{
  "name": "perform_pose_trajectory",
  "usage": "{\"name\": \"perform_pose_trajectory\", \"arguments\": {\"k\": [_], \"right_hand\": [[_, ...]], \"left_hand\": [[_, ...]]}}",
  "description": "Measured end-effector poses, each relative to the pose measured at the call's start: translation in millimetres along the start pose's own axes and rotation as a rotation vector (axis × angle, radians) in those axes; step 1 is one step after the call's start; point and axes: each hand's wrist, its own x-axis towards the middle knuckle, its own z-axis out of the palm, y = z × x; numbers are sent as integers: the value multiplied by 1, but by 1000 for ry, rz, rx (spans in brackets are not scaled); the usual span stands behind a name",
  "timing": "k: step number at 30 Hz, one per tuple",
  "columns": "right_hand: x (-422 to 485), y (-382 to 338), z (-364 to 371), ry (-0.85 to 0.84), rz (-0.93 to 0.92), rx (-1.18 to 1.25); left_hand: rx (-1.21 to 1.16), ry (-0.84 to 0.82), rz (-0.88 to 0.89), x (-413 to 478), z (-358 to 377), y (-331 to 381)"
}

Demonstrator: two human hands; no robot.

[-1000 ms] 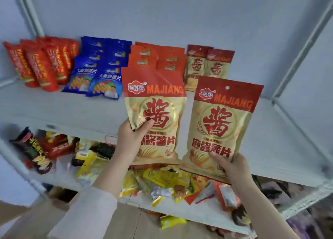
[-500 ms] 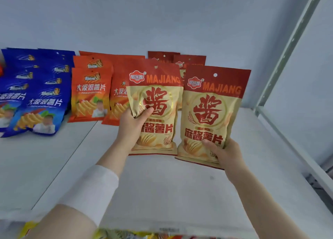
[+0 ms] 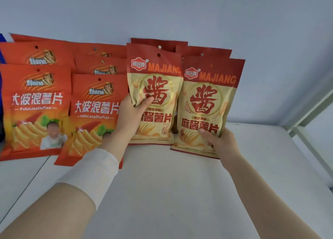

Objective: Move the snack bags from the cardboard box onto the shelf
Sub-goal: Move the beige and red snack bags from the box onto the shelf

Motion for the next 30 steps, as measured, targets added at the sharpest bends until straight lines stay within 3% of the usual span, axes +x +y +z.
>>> {"name": "perform_pose_trajectory", "arguments": {"k": [8,15,20,25,30], "right_hand": [[29,8,8,6,17,-36],[22,17,21,226,-83,-114],[21,14,23,245,-96,-192],[17,5,23,249,-78,-313],[-4,-12,19,286,-93,-574]], "left_hand": [[104,154,51,16,24,-8],[261,254,329,6,28,-6],[482,185,393,5,24,-7],[695,138,309,-3,25,3],[704,25,257,-23,18,36]]}}
